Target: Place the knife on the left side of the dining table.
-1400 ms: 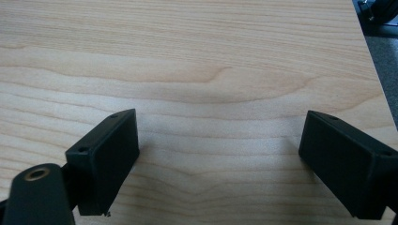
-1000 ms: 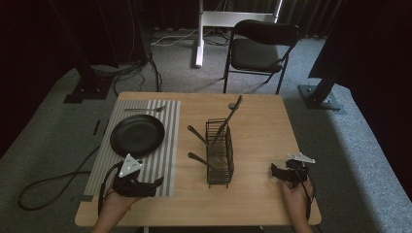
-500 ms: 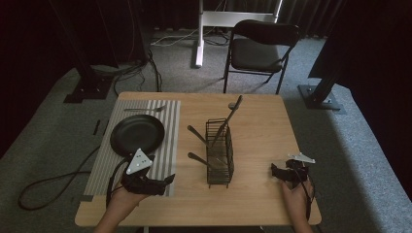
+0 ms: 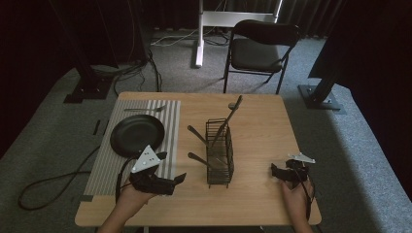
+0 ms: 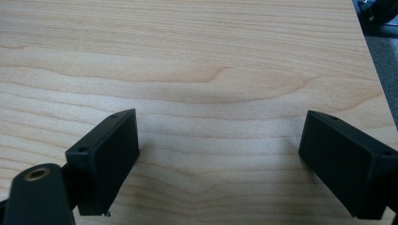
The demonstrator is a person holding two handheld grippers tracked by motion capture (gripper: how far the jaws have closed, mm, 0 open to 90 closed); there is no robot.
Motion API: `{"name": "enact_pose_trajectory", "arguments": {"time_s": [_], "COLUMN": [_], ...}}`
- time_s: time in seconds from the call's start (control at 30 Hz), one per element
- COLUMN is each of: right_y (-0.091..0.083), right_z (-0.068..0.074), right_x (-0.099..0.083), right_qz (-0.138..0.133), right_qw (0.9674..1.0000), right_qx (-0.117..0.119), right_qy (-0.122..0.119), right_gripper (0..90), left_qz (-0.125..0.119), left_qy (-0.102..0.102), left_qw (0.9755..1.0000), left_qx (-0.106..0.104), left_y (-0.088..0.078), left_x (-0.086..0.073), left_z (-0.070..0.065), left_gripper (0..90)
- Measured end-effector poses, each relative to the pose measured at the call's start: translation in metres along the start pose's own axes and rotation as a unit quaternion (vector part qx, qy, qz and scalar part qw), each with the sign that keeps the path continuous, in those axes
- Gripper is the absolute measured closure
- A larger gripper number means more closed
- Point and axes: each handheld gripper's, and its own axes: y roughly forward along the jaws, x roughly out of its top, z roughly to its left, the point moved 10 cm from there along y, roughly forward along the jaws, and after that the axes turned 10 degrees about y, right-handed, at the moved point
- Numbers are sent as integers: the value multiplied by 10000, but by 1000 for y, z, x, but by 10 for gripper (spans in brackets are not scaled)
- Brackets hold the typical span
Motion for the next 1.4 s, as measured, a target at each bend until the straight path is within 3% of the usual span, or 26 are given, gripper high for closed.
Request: {"name": "enact_pose_trajectory", "arguments": {"time_s": [0.3,0.63,0.67,0.77,0.87,0.97,1.1,1.23,1.33,1.4], "right_y": [0,0,0,0,0,0,0,0,0,0], "right_z": [0,0,0,0,0,0,0,0,0,0], "right_x": [0,0,0,0,0,0,0,0,0,0], "right_qz": [-5,-5,-5,-5,-5,-5,-5,-4,-5,-5], "right_qw": [10000,10000,10000,10000,10000,10000,10000,10000,10000,10000], "right_qx": [3,3,3,3,3,3,3,3,3,3], "right_qy": [2,2,2,2,3,2,3,3,3,3], "right_gripper": [115,116,115,115,115,115,116,116,115,116], "left_qz": [-50,-39,-95,-112,-147,-126,-201,-287,-298,-299], "left_qy": [49,53,35,51,19,-26,-74,-135,-24,-26], "left_qw": [9999,9999,9998,9997,9995,9995,9993,9991,9992,9988], "left_qx": [-142,-115,-186,-220,-284,-273,-294,-285,-278,-388], "left_y": [12,26,28,30,33,36,36,34,33,31], "left_x": [15,22,25,27,29,30,31,31,29,29], "left_z": [-5,-7,-7,-7,-8,-8,-8,-8,-8,-10], "left_gripper": [58,59,112,155,331,383,574,626,732,747]}}
